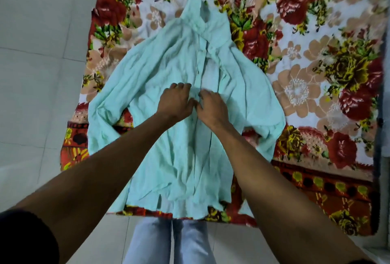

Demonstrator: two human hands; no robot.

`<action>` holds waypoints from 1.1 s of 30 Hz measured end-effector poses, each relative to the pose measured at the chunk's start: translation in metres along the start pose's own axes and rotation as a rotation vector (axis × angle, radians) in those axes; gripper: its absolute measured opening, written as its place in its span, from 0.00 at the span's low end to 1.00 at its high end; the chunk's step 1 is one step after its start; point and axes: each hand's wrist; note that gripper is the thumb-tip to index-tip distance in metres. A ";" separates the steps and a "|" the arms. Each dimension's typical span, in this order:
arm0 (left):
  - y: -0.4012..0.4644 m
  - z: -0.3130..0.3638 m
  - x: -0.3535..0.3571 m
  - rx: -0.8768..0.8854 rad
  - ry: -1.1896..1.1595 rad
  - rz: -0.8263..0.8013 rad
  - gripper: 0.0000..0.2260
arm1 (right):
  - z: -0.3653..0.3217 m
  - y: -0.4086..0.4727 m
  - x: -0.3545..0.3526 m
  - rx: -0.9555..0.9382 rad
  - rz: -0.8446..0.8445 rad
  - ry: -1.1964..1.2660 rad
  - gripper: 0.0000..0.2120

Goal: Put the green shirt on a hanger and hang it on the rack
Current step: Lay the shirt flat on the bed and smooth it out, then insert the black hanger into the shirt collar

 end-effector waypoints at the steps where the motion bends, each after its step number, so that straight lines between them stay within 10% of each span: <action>1: 0.030 0.001 -0.009 0.002 -0.006 0.025 0.24 | 0.003 0.027 -0.011 -0.031 0.008 -0.030 0.16; 11: 0.250 -0.066 -0.059 0.098 0.164 0.172 0.37 | 0.018 0.245 -0.086 -0.290 0.199 -0.210 0.14; 17: 0.287 -0.105 -0.022 0.077 0.237 0.248 0.40 | 0.046 0.364 -0.108 -0.417 0.616 -0.105 0.10; 24: 0.296 -0.111 -0.021 0.079 0.237 0.231 0.41 | 0.047 0.465 -0.124 -0.325 0.397 -0.223 0.38; 33: 0.296 -0.109 -0.024 0.071 0.210 0.204 0.41 | 0.050 0.483 -0.123 -0.373 0.504 -0.191 0.35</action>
Point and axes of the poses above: each hand's wrist, its own y-axis towards the middle knuckle, its own x-axis out of the palm, z = x × y, and after that the axes turned 8 degrees about -z, right-handed
